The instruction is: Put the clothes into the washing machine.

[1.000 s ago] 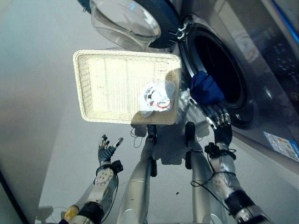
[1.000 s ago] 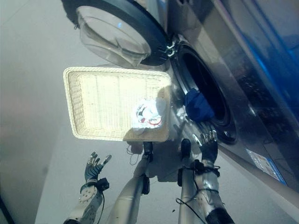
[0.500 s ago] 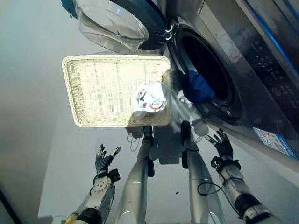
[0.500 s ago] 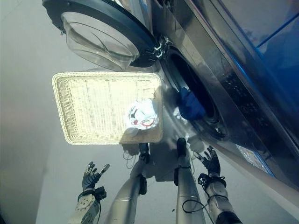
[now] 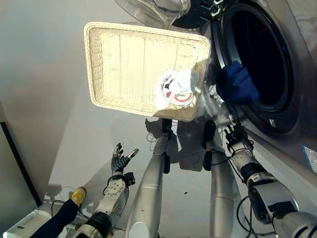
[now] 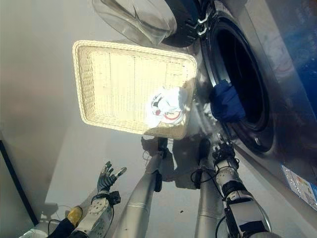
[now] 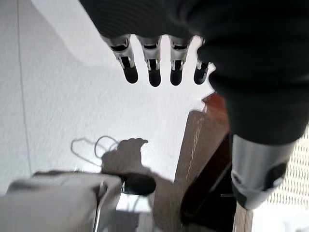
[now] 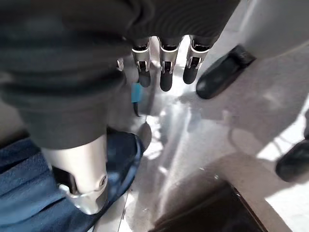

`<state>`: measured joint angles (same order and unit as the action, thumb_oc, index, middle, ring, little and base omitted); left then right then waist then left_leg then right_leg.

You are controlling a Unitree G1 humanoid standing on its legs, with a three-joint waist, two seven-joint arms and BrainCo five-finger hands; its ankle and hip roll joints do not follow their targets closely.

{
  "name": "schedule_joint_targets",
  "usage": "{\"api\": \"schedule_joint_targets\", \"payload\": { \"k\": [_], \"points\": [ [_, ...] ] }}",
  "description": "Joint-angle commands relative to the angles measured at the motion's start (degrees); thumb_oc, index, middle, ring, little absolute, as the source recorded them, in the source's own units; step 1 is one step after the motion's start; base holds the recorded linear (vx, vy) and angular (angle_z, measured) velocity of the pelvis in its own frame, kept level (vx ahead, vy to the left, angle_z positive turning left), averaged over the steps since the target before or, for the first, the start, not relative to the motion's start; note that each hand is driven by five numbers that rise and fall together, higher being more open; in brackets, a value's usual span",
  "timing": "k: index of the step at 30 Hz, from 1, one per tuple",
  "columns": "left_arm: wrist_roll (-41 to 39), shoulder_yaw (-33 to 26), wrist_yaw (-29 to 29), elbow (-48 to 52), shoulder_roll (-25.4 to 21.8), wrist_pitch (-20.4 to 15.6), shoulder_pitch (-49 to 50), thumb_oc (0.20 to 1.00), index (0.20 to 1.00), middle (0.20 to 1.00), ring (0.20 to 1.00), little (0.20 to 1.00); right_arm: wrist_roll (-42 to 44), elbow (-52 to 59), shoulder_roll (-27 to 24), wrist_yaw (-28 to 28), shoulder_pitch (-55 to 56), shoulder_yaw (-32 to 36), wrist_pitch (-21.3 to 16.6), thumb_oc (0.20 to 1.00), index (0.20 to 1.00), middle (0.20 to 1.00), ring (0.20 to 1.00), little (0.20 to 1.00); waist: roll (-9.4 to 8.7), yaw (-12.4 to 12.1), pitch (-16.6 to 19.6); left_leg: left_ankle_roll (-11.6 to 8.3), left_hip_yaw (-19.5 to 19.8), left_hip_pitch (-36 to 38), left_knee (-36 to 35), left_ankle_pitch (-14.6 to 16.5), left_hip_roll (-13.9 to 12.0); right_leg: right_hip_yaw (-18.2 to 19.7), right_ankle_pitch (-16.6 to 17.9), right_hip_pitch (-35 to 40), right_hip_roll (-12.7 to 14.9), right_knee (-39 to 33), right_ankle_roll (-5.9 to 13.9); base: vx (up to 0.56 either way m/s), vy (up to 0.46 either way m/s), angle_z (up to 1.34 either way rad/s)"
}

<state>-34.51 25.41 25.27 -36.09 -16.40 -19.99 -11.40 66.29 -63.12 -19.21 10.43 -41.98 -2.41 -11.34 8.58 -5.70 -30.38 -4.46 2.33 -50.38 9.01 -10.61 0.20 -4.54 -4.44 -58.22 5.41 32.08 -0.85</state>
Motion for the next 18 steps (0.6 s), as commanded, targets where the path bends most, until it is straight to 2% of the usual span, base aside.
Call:
{"api": "schedule_joint_targets", "payload": {
  "k": [1,6,12,18],
  "points": [
    [-0.20,0.78,1.53,1.83,-0.22,-0.60,-1.13,1.000,1.000,1.000,1.000,1.000,-2.96,-0.23,-3.59,1.20,1.28,0.24,-3.50,1.000,1.000,1.000,1.000,1.000,7.38,-0.30,0.59,2.16,-2.09,-3.58,5.38,1.90,3.09,-1.03,3.04,-0.76,-2.66,-3.38,2.66,0.01,-0.064,0.05],
    [-0.94,1.57,1.67,3.15,-1.14,-1.30,-1.86,1.000,1.000,1.000,1.000,1.000,-5.51,-1.34,-5.56,2.73,-3.38,0.04,-7.26,1.000,1.000,1.000,1.000,1.000,7.55,-1.40,0.59,1.99,-1.42,-7.32,6.69,1.67,2.41,-1.04,2.80,-4.12,-2.50,-1.38,2.68,0.01,-0.067,0.09],
    [-1.41,2.15,2.81,5.13,-2.29,-1.70,-2.78,1.000,1.000,1.000,1.000,1.000,-1.48,-1.95,-8.09,2.24,-7.75,0.92,-7.92,1.000,1.000,1.000,1.000,1.000,7.72,-2.30,0.59,1.84,-0.53,-9.93,7.77,1.69,2.25,-1.09,2.63,-6.66,-2.23,0.37,2.92,0.00,-0.065,0.08],
    [-1.87,2.17,3.56,7.85,-3.46,-0.82,-3.23,1.000,1.000,1.000,1.000,1.000,-3.91,-1.90,-10.67,0.83,-11.65,0.28,-9.27,1.000,1.000,1.000,1.000,1.000,7.93,-3.11,0.59,1.61,0.10,-10.88,7.83,1.55,2.26,-1.44,2.72,-7.32,-1.91,0.32,3.03,-0.01,-0.034,0.04]
  ]
}}
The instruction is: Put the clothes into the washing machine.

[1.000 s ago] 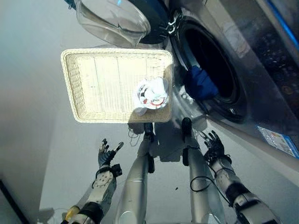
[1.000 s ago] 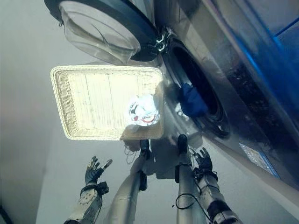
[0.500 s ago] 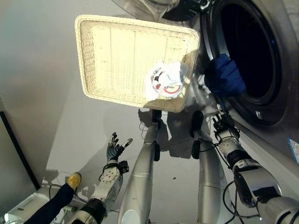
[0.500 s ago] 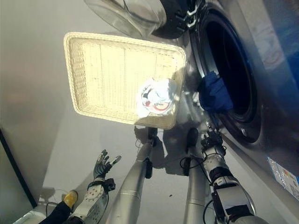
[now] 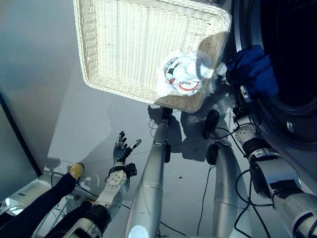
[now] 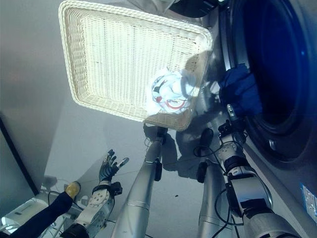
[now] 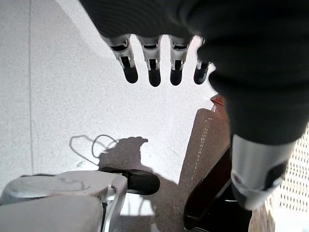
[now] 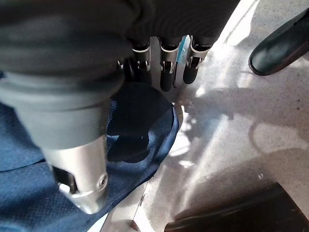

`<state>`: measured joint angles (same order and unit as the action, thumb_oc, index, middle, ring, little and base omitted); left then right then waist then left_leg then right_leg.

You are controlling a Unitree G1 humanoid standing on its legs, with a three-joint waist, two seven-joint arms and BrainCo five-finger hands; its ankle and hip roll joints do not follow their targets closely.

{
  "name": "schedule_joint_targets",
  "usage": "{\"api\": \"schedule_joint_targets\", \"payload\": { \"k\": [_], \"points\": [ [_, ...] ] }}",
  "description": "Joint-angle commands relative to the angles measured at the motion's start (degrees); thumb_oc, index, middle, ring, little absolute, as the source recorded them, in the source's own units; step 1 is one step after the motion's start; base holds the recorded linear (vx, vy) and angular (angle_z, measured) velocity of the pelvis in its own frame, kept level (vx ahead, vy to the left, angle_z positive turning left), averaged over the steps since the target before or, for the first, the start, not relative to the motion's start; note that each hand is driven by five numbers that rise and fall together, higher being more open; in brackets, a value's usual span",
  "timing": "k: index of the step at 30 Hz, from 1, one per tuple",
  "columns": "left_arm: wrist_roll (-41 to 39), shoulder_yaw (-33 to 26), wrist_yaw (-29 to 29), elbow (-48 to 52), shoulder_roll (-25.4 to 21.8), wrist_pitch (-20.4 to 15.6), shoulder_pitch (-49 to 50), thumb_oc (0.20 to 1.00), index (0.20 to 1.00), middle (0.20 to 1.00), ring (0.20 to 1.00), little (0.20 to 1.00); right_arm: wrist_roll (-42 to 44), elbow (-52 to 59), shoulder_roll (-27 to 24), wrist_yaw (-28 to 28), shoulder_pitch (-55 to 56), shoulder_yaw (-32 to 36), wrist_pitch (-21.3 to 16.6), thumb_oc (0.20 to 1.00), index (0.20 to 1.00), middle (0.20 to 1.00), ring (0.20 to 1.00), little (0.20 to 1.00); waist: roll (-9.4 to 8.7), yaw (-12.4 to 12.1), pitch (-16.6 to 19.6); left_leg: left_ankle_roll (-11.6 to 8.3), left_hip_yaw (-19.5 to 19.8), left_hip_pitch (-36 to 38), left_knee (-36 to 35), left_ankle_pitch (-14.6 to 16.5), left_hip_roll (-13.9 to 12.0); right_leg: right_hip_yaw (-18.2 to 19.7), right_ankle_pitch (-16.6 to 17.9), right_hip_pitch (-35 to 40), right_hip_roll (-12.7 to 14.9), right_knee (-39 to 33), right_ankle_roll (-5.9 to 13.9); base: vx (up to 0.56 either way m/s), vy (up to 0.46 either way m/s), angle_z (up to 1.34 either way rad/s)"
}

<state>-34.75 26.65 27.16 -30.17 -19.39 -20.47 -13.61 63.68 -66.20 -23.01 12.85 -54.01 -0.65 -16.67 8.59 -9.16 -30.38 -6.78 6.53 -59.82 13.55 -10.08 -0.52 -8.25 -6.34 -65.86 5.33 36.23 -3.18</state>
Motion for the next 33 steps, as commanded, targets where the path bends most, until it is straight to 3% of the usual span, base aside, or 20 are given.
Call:
{"api": "schedule_joint_targets", "payload": {
  "k": [1,11,14,15,17,21,33],
  "points": [
    [-1.80,0.79,1.78,2.79,-0.94,0.06,-1.02,1.000,1.000,1.000,1.000,1.000,-2.89,1.98,-7.45,-1.68,-0.67,-2.08,-4.26,1.000,1.000,1.000,1.000,1.000,7.89,0.17,0.58,3.85,-3.87,-1.61,3.19,0.92,3.01,2.18,4.72,0.25,-1.89,-3.99,5.42,-0.01,-0.033,0.00],
    [-2.51,-0.26,0.66,4.86,-2.60,0.48,-0.27,1.000,1.000,1.000,1.000,1.000,-7.49,6.57,-10.16,-5.17,-3.81,-4.97,-5.88,1.000,1.000,1.000,1.000,1.000,7.37,-0.26,0.58,3.61,-3.35,-1.85,1.90,0.32,2.83,1.48,5.23,0.30,-2.41,-5.42,5.36,0.00,-0.016,0.00],
    [-2.36,-0.54,0.26,5.30,-2.89,0.19,0.32,1.000,1.000,1.000,1.000,1.000,-3.07,9.44,-10.21,-8.58,-3.95,-4.86,-9.30,1.000,1.000,1.000,1.000,1.000,7.46,-0.27,0.58,3.44,-3.65,-1.25,1.03,0.07,2.69,1.15,5.31,0.85,-2.45,-6.21,5.34,0.00,0.000,0.00],
    [-2.52,-0.58,0.20,5.58,-3.05,0.06,0.63,1.000,1.000,1.000,1.000,1.000,1.00,11.23,-10.16,-11.45,-3.96,-4.54,-11.31,0.790,0.790,0.790,0.790,0.790,7.54,-0.19,0.58,3.36,-3.76,-0.89,0.72,0.05,2.65,1.05,5.34,1.11,-2.41,-6.52,5.37,0.00,0.000,0.00],
    [-2.62,-0.67,0.05,5.84,-3.20,-0.06,1.05,1.000,1.000,1.000,1.000,1.000,3.62,14.42,-9.86,-12.62,-3.47,-4.01,-13.93,0.200,0.200,0.200,0.200,0.200,7.63,0.10,0.58,3.28,-4.02,-0.31,0.42,0.06,2.79,1.05,5.33,1.55,-2.50,-6.97,5.32,0.00,0.000,0.00],
    [-3.10,-0.36,0.18,6.31,-3.37,0.00,1.61,1.000,1.000,1.000,1.000,1.000,8.34,19.27,-9.21,-14.46,-3.02,-2.27,-19.17,0.200,0.200,0.200,0.200,0.200,7.77,0.78,0.58,3.26,-4.62,1.09,-0.27,0.14,2.87,1.18,5.63,2.59,-2.54,-8.09,5.37,-0.01,0.019,0.01],
    [-2.65,-0.50,-0.45,6.80,-3.57,-0.28,3.56,1.000,1.000,1.000,1.000,1.000,22.69,31.63,-6.32,-17.19,0.35,2.61,-25.93,0.200,0.200,0.200,0.200,0.200,5.92,3.38,0.58,4.20,-6.16,6.71,-1.64,1.32,3.65,1.49,8.00,7.86,-3.42,-13.47,5.30,-0.01,0.029,-0.02]
  ]
}}
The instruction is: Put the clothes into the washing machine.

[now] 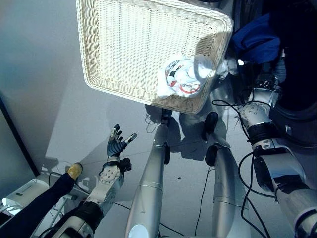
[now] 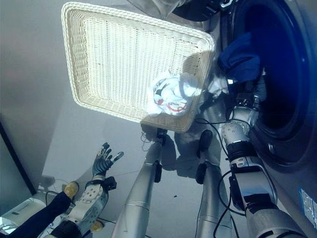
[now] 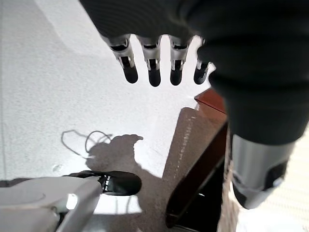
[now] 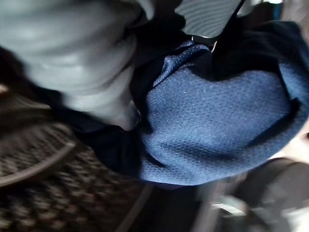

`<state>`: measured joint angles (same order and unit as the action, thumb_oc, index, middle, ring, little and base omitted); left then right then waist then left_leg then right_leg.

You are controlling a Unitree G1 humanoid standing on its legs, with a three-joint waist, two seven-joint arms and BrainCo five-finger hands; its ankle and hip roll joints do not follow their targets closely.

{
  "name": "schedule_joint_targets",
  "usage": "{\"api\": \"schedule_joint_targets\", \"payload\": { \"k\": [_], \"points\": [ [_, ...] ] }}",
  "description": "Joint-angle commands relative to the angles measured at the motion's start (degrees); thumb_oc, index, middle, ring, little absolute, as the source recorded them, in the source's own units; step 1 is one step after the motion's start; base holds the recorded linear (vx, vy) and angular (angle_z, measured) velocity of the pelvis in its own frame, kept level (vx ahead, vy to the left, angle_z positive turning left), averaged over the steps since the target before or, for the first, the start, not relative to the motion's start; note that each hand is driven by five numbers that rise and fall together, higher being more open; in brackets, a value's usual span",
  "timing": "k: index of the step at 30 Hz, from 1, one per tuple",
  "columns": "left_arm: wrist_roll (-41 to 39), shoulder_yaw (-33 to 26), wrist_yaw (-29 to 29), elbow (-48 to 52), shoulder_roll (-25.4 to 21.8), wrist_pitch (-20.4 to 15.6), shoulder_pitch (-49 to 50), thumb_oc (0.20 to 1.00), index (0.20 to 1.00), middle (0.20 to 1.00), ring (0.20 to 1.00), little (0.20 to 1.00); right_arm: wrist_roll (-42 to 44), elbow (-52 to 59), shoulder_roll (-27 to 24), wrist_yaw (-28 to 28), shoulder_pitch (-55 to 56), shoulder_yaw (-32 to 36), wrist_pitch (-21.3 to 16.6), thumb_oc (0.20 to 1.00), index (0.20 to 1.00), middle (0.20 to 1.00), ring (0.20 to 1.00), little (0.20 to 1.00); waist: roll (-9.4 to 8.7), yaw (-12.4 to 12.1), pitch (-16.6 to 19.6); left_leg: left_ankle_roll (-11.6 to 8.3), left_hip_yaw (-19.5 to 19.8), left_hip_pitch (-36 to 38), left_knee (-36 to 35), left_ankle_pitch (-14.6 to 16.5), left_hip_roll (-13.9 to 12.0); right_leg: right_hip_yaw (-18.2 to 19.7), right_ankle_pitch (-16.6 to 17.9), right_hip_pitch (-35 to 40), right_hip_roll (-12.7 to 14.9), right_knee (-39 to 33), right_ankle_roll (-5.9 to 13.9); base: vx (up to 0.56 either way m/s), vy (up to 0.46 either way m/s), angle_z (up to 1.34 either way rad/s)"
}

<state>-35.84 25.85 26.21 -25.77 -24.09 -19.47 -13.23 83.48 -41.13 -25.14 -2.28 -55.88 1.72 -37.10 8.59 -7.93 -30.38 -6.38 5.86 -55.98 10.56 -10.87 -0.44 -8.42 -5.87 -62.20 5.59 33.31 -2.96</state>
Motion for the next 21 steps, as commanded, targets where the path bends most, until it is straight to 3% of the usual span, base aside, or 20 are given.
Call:
{"api": "schedule_joint_targets", "payload": {
  "k": [1,10,15,18,21],
  "points": [
    [-1.42,0.11,0.66,2.17,1.22,-1.30,3.37,1.000,1.000,1.000,1.000,1.000,3.52,8.31,-4.03,-1.49,2.70,0.79,-6.32,0.200,0.200,0.200,0.200,0.200,5.51,2.61,0.58,3.96,-5.67,3.64,1.49,2.42,3.79,1.75,7.90,4.96,-3.71,-11.14,5.11,-0.02,0.039,-0.04],
    [-0.90,-2.30,-0.57,0.11,0.13,-0.43,4.26,1.000,1.000,1.000,1.000,1.000,5.96,17.25,-5.25,3.34,4.90,4.50,-9.72,0.200,0.200,0.200,0.200,0.200,2.52,4.95,0.58,4.77,-6.95,9.23,1.79,4.31,4.49,2.18,10.18,10.73,-3.58,-15.06,5.49,-0.01,0.029,-0.10],
    [-1.26,-3.47,-2.07,-1.48,-1.20,0.47,4.56,1.000,1.000,1.000,1.000,1.000,19.78,19.08,-7.92,-0.29,4.13,8.50,-12.80,0.200,0.200,0.200,0.200,0.200,0.78,5.79,0.58,5.02,-7.35,12.13,1.44,4.80,4.65,2.02,11.37,14.16,-3.37,-16.87,5.68,0.01,0.005,-0.08],
    [-1.75,-4.01,-2.66,-1.76,-2.25,1.86,4.50,1.000,1.000,1.000,1.000,1.000,29.23,19.38,-9.76,-1.45,3.18,11.53,-18.98,0.200,0.200,0.200,0.200,0.200,-0.15,5.96,0.58,5.25,-7.40,14.04,1.08,5.29,4.76,1.72,11.58,16.31,-3.27,-17.40,5.82,0.00,0.000,0.00],
    [-2.11,-3.87,-3.16,-1.99,-2.82,2.58,4.52,1.000,1.000,1.000,1.000,1.000,29.52,18.73,-11.55,1.84,2.01,13.17,-23.55,0.200,0.200,0.200,0.200,0.200,-0.32,5.91,0.58,5.25,-7.46,15.25,0.72,5.44,4.72,1.55,11.48,17.66,-3.11,-17.55,5.85,0.00,0.000,0.00]
  ]
}}
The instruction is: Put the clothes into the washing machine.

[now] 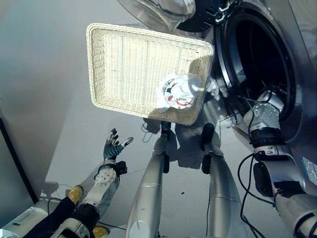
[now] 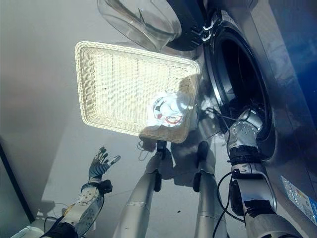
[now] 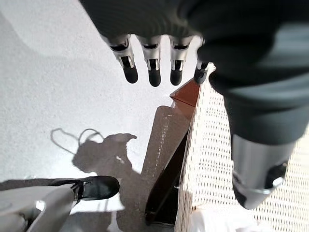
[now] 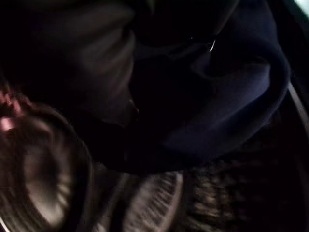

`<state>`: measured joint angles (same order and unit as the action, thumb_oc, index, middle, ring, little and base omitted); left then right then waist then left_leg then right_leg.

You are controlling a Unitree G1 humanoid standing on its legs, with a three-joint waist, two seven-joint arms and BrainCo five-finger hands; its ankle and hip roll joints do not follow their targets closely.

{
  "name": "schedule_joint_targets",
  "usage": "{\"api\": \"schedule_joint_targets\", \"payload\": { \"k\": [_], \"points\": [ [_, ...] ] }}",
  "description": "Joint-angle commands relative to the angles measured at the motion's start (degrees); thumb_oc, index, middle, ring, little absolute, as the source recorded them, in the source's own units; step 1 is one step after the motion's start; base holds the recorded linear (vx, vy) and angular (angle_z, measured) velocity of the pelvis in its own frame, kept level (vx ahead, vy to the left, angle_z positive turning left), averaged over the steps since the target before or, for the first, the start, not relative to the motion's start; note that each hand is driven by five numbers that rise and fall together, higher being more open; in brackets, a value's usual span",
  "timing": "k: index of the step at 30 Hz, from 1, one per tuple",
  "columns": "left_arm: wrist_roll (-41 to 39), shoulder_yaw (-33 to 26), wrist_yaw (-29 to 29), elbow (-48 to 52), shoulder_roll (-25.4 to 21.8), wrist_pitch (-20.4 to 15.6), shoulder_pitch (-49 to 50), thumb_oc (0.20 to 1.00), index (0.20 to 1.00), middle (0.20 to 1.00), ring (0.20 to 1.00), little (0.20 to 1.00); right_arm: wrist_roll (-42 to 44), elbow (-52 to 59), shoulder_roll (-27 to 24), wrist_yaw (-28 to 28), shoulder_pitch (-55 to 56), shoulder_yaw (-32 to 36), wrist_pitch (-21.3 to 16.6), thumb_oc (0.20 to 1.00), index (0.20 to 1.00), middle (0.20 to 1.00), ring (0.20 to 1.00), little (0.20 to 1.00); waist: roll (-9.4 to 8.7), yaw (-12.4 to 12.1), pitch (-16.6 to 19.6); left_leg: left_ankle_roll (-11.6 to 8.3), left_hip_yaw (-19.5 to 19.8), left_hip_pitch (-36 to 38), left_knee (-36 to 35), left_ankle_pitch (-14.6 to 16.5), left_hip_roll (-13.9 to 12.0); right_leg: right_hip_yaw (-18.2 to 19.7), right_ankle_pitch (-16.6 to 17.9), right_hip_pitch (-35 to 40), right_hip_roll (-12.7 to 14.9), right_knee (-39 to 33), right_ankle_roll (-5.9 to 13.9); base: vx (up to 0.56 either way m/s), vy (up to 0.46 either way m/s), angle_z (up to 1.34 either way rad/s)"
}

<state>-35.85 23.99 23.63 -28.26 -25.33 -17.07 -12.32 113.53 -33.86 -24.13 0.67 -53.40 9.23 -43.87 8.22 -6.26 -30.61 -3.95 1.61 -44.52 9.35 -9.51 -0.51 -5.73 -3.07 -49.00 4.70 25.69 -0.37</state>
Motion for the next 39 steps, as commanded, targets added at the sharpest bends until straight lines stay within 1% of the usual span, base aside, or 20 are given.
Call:
{"api": "schedule_joint_targets", "payload": {
  "k": [1,3,6,7,8,9,11,12,13,14,16,18,19,20,21,24,26,28,32,39],
  "points": [
    [-2.44,-1.93,-0.97,0.51,-2.01,0.58,3.69,1.000,1.000,1.000,1.000,1.000,-0.53,11.23,-13.65,0.94,-1.04,6.24,-19.31,0.200,0.200,0.200,0.200,0.200,0.01,4.17,0.81,2.81,-3.11,4.16,1.80,3.88,4.85,-1.21,8.87,4.94,-2.16,-10.05,3.20,0.03,0.021,-0.01],
    [-2.70,-1.94,-1.55,0.17,-2.34,0.62,3.89,1.000,1.000,1.000,1.000,1.000,-0.53,11.31,-14.65,4.17,-0.78,7.46,-21.93,0.200,0.200,0.200,0.200,0.200,0.07,4.22,0.81,2.80,-3.02,4.63,1.81,3.92,4.95,-1.32,8.77,5.44,-2.02,-9.93,3.22,0.01,0.016,0.00],
    [-3.32,-1.75,-1.69,0.27,-2.93,1.61,3.44,1.000,1.000,1.000,1.000,1.000,-0.53,8.07,-16.23,8.83,-0.11,7.77,-21.65,0.200,0.200,0.200,0.200,0.200,0.13,4.18,0.81,2.83,-2.79,4.73,2.39,4.00,5.21,-1.36,8.66,5.69,-1.63,-9.60,3.17,0.02,0.019,0.00],
    [-3.26,-1.87,-1.72,0.28,-2.81,1.85,3.39,1.000,1.000,1.000,1.000,1.000,-0.53,6.63,-16.48,10.11,0.44,7.52,-19.88,0.523,0.523,0.523,0.523,0.523,0.18,4.11,0.81,2.92,-2.65,4.64,2.62,4.00,5.36,-1.35,8.62,5.72,-1.50,-9.49,3.15,0.00,0.000,0.00],
    [-3.38,-1.82,-1.64,0.27,-2.75,2.01,3.26,1.000,1.000,1.000,1.000,1.000,-0.53,5.40,-16.49,11.17,0.78,7.28,-17.19,0.912,0.912,0.912,0.912,0.912,0.24,4.09,0.81,2.99,-2.58,4.59,2.76,4.03,5.45,-1.38,8.57,5.72,-1.38,-9.43,3.15,0.00,0.000,0.00],
    [-3.49,-1.83,-1.59,0.38,-2.82,2.29,3.10,1.000,1.000,1.000,1.000,1.000,-0.53,4.18,-16.62,12.17,1.13,6.98,-14.01,1.000,1.000,1.000,1.000,1.000,0.29,4.06,0.81,3.03,-2.54,4.55,2.84,4.07,5.53,-1.43,8.54,5.69,-1.28,-9.37,3.18,0.00,0.000,0.00],
    [-3.73,-1.94,-1.87,0.23,-3.02,2.61,2.78,1.000,1.000,1.000,1.000,1.000,-0.53,-0.55,-16.27,14.82,2.84,4.92,-1.44,1.000,1.000,1.000,1.000,1.000,0.41,3.87,0.81,3.20,-2.42,4.06,3.15,3.91,5.74,-1.41,8.58,5.28,-1.22,-9.09,3.15,0.02,-0.002,0.00],
    [-3.69,-2.00,-2.24,0.05,-3.01,2.64,2.90,1.000,1.000,1.000,1.000,1.000,-0.53,-2.56,-15.76,14.80,3.84,3.12,7.41,1.000,1.000,1.000,1.000,1.000,0.43,3.71,0.81,3.27,-2.40,4.43,3.27,4.53,5.83,-1.38,7.83,5.65,-1.17,-8.82,3.24,0.00,0.000,0.00],
    [-3.61,-2.23,-2.47,0.02,-3.05,2.60,2.74,1.000,1.000,1.000,1.000,1.000,-0.53,-4.06,-15.59,13.79,4.08,1.94,12.03,1.000,1.000,1.000,1.000,1.000,0.41,3.62,0.81,3.38,-2.38,3.82,3.05,3.76,5.92,-1.48,8.62,5.15,-1.13,-9.19,3.15,0.01,-0.014,0.06],
    [-3.68,-2.27,-2.68,-0.02,-3.19,2.66,2.69,1.000,1.000,1.000,1.000,1.000,-1.40,-5.79,-14.74,12.04,5.32,-0.60,19.67,1.000,1.000,1.000,1.000,1.000,0.33,3.42,0.81,3.43,-2.26,4.13,2.94,4.32,5.99,-1.54,8.01,5.40,-1.13,-9.12,3.23,-0.04,-0.008,0.07],
    [-3.88,-2.56,-2.78,-0.07,-3.33,2.50,2.42,1.000,1.000,1.000,1.000,1.000,-2.70,-7.15,-13.90,10.04,6.14,-2.50,26.74,1.000,1.000,1.000,1.000,1.000,0.13,3.36,0.81,3.47,-2.21,3.38,2.53,3.40,6.04,-1.67,8.96,4.90,-1.15,-9.86,3.12,-0.03,-0.003,0.04],
    [-3.75,-2.59,-2.56,-0.60,-3.04,2.23,2.09,1.000,1.000,1.000,1.000,1.000,-5.51,-8.46,-12.65,7.10,7.74,-4.15,31.99,1.000,1.000,1.000,1.000,1.000,-0.23,3.28,0.81,3.44,-2.20,3.13,2.33,3.25,5.97,-1.75,9.12,4.87,-1.21,-10.26,3.18,0.00,0.000,0.00],
    [-3.55,-2.58,-2.27,-0.77,-2.74,2.10,1.94,1.000,1.000,1.000,1.000,1.000,-7.13,-8.96,-11.93,5.52,8.36,-4.88,33.19,1.000,1.000,1.000,1.000,1.000,-0.39,3.30,0.81,3.44,-2.27,3.05,2.18,3.17,5.89,-1.73,9.19,4.89,-1.28,-10.48,3.16,0.00,0.000,0.00],
    [-3.42,-2.47,-2.12,-0.94,-2.53,2.01,2.10,1.000,1.000,1.000,1.000,1.000,-8.88,-9.27,-11.42,4.55,9.05,-5.37,34.01,1.000,1.000,1.000,1.000,1.000,-0.52,3.28,0.81,3.42,-2.28,3.61,2.22,3.83,5.85,-1.65,8.51,5.39,-1.34,-10.30,3.23,0.00,0.000,0.00],
    [-3.02,-2.59,-2.06,-1.25,-2.28,1.87,1.67,1.000,1.000,1.000,1.000,1.000,-11.76,-9.77,-10.81,2.89,9.48,-6.43,35.27,1.000,1.000,1.000,1.000,1.000,-0.70,3.26,0.81,3.45,-2.29,3.05,1.83,3.02,5.87,-1.70,9.44,4.96,-1.34,-10.94,3.23,-0.01,-0.003,-0.05],
    [-2.39,-2.39,-1.76,-1.94,-1.41,1.39,1.34,1.000,1.000,1.000,1.000,1.000,-21.99,-10.97,-9.79,1.71,10.00,-8.92,35.29,1.000,1.000,1.000,1.000,1.000,-0.88,3.25,0.81,3.37,-2.49,3.54,1.21,3.34,5.74,-1.70,9.39,5.34,-1.39,-11.62,3.45,-0.03,0.022,-0.09],
    [-1.83,-2.85,-1.32,-1.86,-0.60,1.24,1.32,1.000,1.000,1.000,1.000,1.000,-34.14,-10.34,-9.62,2.79,10.81,-11.24,32.02,1.000,1.000,1.000,1.000,1.000,-1.17,3.43,0.81,3.27,-2.73,3.66,0.50,3.16,5.72,-1.67,10.09,5.35,-1.40,-12.66,3.73,-0.06,0.061,-0.03],
    [-1.42,-3.23,-1.11,-1.64,-0.06,1.17,1.61,1.000,1.000,1.000,1.000,1.000,-37.15,-8.73,-9.09,3.48,11.78,-11.51,30.37,1.000,1.000,1.000,1.000,1.000,-1.39,3.61,0.81,3.24,-2.76,3.87,0.20,3.16,5.77,-1.58,10.45,5.51,-1.39,-13.24,3.87,-0.05,0.058,0.00],
    [-0.83,-3.70,-0.87,-2.51,1.54,-0.39,1.90,1.000,1.000,1.000,1.000,1.000,-32.71,-3.87,-5.12,3.35,14.31,-10.06,25.04,1.000,1.000,1.000,1.000,1.000,-1.82,4.22,0.81,3.36,-2.91,3.94,-0.14,2.68,6.04,-1.22,11.45,5.56,-1.49,-14.04,4.05,-0.05,0.057,-0.08],
    [-0.39,-3.52,1.10,-2.26,3.93,-1.26,2.15,1.000,1.000,1.000,1.000,1.000,-19.41,4.30,6.96,-1.14,22.18,-10.32,22.12,1.000,1.000,1.000,1.000,1.000,-1.89,5.04,0.81,3.76,-2.85,5.35,-0.50,3.28,6.51,-0.38,11.14,7.06,-1.41,-14.49,4.21,-0.04,0.071,-0.04]
  ]
}}
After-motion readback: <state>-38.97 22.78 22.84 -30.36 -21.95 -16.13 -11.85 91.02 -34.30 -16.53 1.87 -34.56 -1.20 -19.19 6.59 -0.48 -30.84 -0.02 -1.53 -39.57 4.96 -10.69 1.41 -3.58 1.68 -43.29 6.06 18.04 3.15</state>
